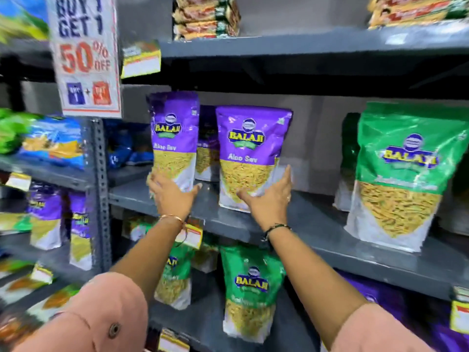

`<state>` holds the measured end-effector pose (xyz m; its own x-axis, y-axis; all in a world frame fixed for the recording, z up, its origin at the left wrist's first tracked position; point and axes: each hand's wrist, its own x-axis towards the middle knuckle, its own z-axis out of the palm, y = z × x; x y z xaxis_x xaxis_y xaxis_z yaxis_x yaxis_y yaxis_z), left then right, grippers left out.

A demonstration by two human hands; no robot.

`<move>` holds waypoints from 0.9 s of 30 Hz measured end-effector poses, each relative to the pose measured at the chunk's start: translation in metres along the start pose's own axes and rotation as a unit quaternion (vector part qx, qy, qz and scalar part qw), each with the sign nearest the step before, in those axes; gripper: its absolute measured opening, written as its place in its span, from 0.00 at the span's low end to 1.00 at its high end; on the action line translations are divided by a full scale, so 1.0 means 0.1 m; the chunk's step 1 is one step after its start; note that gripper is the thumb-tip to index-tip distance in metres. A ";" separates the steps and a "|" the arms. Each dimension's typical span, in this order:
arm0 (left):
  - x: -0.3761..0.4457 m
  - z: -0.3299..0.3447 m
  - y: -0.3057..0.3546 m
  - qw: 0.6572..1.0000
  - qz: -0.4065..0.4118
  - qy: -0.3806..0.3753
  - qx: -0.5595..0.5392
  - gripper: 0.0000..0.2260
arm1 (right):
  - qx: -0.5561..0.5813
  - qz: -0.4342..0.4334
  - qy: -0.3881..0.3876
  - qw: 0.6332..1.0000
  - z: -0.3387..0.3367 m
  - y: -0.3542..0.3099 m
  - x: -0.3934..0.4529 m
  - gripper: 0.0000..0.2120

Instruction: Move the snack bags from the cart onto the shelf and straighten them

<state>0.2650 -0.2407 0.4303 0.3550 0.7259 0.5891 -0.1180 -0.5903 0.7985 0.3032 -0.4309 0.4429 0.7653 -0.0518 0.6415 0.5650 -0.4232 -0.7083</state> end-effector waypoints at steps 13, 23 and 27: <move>1.07 0.19 -0.83 0.978 -0.066 -0.194 0.051 0.65 | -0.080 0.111 0.042 0.990 0.81 0.00 0.14 0.66; 1.00 0.12 -0.82 0.980 -0.047 -0.148 0.123 0.59 | -0.090 0.129 0.036 0.987 0.85 -0.05 0.16 0.65; 0.96 0.11 -0.82 0.980 -0.046 -0.151 0.123 0.61 | -0.084 0.130 0.039 0.987 0.85 -0.07 0.13 0.65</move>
<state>0.3188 -0.1259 0.4201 0.6162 0.6645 0.4228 0.1420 -0.6218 0.7702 0.3357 -0.3517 0.4311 0.8481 -0.2456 0.4695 0.2884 -0.5295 -0.7978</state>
